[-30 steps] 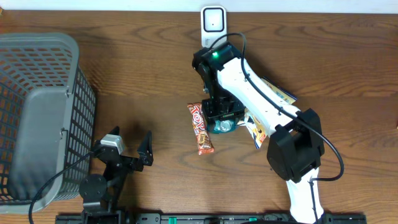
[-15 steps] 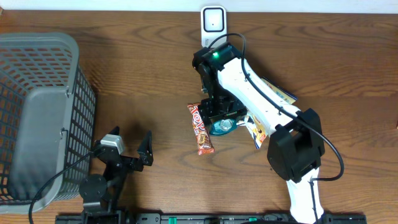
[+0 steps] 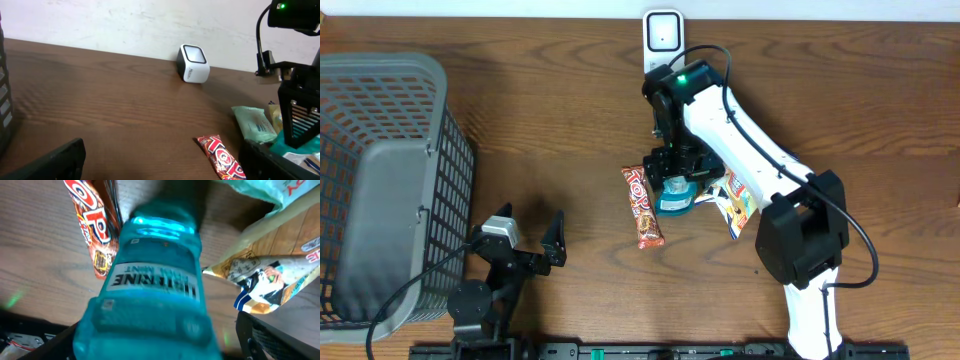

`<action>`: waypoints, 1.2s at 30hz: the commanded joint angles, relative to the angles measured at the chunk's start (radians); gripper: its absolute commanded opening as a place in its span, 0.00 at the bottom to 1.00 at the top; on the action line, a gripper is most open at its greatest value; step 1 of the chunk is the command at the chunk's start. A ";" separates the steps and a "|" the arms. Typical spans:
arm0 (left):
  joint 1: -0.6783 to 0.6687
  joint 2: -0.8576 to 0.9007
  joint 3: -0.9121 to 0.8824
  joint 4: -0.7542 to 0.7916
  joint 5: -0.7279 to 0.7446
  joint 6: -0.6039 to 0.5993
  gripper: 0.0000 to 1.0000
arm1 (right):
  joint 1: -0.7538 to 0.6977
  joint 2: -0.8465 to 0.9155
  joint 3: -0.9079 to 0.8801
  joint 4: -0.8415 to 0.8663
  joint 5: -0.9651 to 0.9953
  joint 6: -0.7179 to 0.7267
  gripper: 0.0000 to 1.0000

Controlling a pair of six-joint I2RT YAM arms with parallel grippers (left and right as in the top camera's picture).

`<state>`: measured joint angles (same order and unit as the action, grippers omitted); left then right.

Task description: Scan the item barcode

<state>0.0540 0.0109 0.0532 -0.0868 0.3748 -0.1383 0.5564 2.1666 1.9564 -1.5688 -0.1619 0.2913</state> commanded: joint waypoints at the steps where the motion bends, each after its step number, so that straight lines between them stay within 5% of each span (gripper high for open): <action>1: -0.005 -0.007 -0.017 -0.029 0.002 -0.009 0.98 | -0.012 -0.002 0.006 0.015 -0.005 -0.009 0.88; 11: -0.005 -0.007 -0.017 -0.029 0.002 -0.009 0.98 | -0.021 -0.002 0.054 0.000 -0.006 -0.039 0.90; 20: -0.005 -0.007 -0.017 -0.029 0.002 -0.009 0.98 | -0.021 -0.005 0.301 -0.130 -0.006 -0.111 0.87; 36: -0.005 -0.007 -0.017 -0.029 0.002 -0.009 0.98 | -0.018 -0.333 0.312 -0.130 -0.004 -0.256 0.98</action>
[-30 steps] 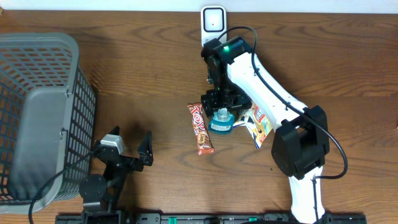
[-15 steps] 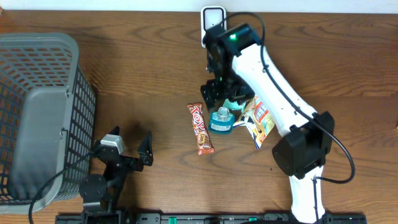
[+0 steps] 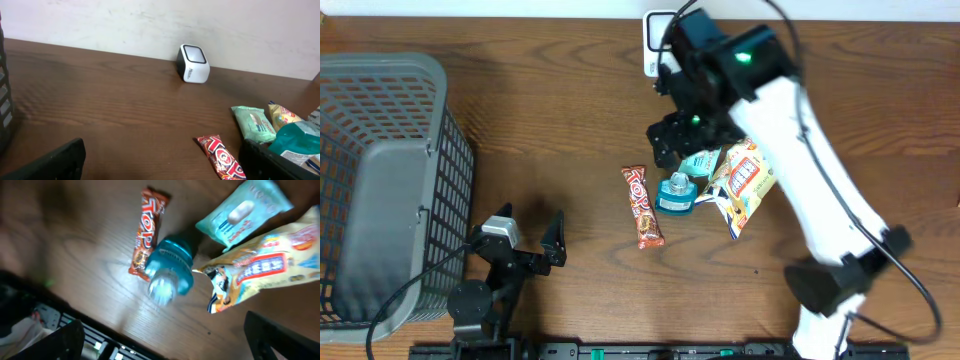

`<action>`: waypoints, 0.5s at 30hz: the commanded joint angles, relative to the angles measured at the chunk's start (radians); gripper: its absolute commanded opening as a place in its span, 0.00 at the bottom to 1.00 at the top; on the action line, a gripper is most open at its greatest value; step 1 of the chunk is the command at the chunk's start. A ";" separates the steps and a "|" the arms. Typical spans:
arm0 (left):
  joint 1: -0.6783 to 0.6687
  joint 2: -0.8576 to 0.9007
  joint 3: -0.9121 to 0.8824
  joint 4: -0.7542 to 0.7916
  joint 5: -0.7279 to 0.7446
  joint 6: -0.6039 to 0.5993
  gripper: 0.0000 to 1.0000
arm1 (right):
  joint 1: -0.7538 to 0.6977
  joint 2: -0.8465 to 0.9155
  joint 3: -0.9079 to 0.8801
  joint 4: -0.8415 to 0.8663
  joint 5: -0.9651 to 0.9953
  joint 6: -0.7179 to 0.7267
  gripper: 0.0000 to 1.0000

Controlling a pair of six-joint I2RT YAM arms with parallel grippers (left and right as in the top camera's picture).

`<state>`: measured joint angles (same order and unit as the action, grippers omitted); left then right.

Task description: Scan the item barcode

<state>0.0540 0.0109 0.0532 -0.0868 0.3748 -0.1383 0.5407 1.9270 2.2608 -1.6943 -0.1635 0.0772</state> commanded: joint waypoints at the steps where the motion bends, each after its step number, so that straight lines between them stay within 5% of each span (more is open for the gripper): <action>1: -0.005 -0.007 -0.017 -0.029 0.002 -0.009 0.98 | -0.002 -0.126 -0.001 -0.005 -0.001 -0.042 0.99; 9: -0.005 -0.007 -0.017 -0.029 0.002 -0.009 0.98 | -0.002 -0.288 -0.196 0.016 0.046 -0.127 0.99; 15: -0.005 -0.007 -0.017 -0.029 0.002 -0.009 0.98 | -0.002 -0.296 -0.448 0.258 0.050 -0.143 0.99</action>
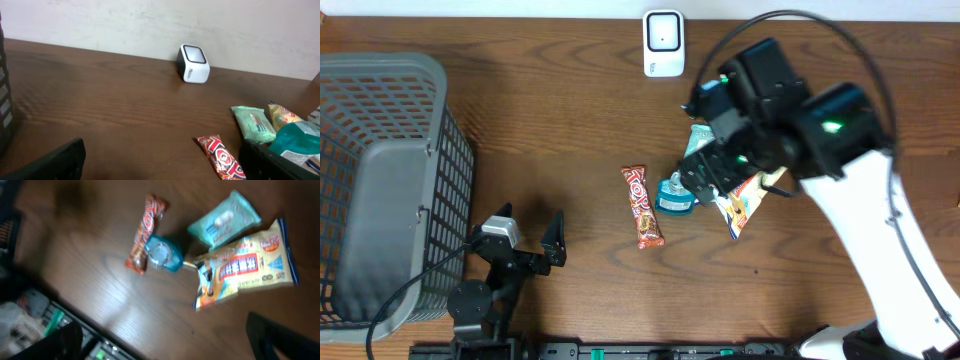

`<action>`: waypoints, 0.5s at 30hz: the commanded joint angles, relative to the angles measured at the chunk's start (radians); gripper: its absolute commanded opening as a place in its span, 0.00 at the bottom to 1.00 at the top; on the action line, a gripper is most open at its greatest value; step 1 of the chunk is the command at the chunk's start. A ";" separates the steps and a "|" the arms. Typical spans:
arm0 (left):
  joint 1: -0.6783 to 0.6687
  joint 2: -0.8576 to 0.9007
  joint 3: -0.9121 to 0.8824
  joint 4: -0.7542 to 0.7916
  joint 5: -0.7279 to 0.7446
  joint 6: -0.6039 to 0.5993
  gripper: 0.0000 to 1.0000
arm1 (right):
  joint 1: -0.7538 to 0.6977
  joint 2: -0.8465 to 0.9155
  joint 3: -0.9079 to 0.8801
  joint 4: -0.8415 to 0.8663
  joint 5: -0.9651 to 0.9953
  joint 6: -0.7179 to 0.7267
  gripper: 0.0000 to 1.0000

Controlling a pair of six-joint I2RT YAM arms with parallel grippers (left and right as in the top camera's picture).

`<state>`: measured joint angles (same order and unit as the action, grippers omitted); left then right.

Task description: Scan the item barcode

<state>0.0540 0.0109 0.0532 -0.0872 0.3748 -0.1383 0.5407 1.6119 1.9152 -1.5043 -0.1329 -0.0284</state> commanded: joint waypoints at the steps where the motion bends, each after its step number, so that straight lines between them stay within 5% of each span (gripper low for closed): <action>1: -0.005 -0.007 -0.017 -0.029 0.002 -0.009 0.98 | -0.002 0.022 -0.148 0.124 0.019 -0.050 0.99; 6: -0.005 -0.007 -0.017 -0.029 0.002 -0.009 0.98 | -0.002 0.041 -0.296 0.302 0.018 -0.109 0.99; 15: -0.005 -0.007 -0.017 -0.029 0.002 -0.009 0.98 | 0.011 0.043 -0.377 0.345 -0.097 -0.338 0.99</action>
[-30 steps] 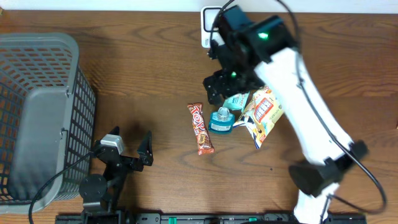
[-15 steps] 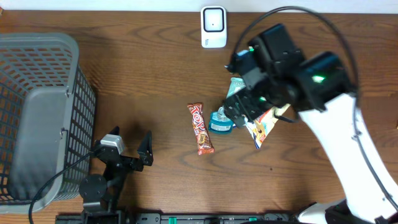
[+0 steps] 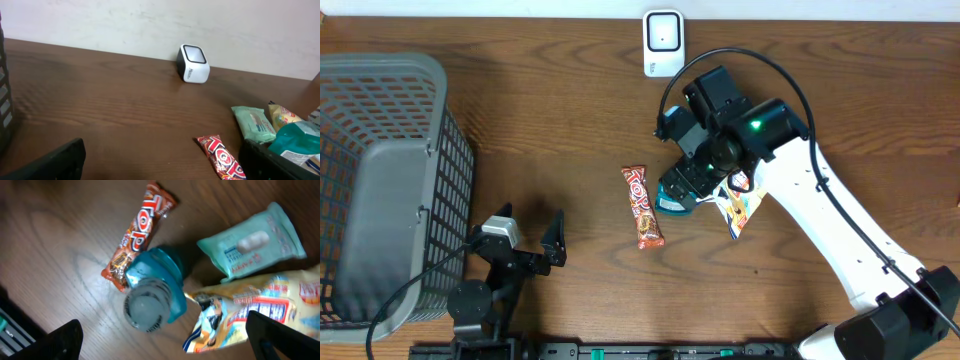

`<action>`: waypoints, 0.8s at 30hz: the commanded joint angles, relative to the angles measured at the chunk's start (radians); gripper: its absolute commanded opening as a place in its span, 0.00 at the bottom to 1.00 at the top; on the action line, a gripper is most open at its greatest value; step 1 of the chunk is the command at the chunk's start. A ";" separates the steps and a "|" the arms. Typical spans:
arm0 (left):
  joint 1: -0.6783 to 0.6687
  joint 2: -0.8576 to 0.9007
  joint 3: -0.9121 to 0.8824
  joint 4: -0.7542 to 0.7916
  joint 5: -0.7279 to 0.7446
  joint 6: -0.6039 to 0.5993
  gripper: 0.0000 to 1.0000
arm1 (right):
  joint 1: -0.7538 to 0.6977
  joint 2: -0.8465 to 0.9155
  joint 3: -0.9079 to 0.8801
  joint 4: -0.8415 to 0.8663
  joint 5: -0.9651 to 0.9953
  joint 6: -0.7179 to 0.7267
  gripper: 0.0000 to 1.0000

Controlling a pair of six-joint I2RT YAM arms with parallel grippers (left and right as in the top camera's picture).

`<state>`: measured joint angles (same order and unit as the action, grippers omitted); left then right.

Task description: Scan the item barcode

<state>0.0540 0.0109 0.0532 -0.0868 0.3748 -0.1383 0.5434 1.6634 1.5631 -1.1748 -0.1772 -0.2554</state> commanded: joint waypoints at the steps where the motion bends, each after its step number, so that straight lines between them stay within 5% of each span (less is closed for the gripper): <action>1: -0.005 -0.007 -0.017 -0.029 0.002 -0.009 0.98 | 0.009 -0.008 -0.035 0.023 -0.064 -0.126 0.99; 24: -0.005 -0.007 -0.017 -0.029 0.002 -0.009 0.98 | 0.010 -0.008 -0.205 0.249 -0.091 -0.173 0.99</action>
<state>0.0540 0.0109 0.0532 -0.0868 0.3748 -0.1383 0.5446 1.6634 1.3792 -0.9386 -0.2550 -0.4137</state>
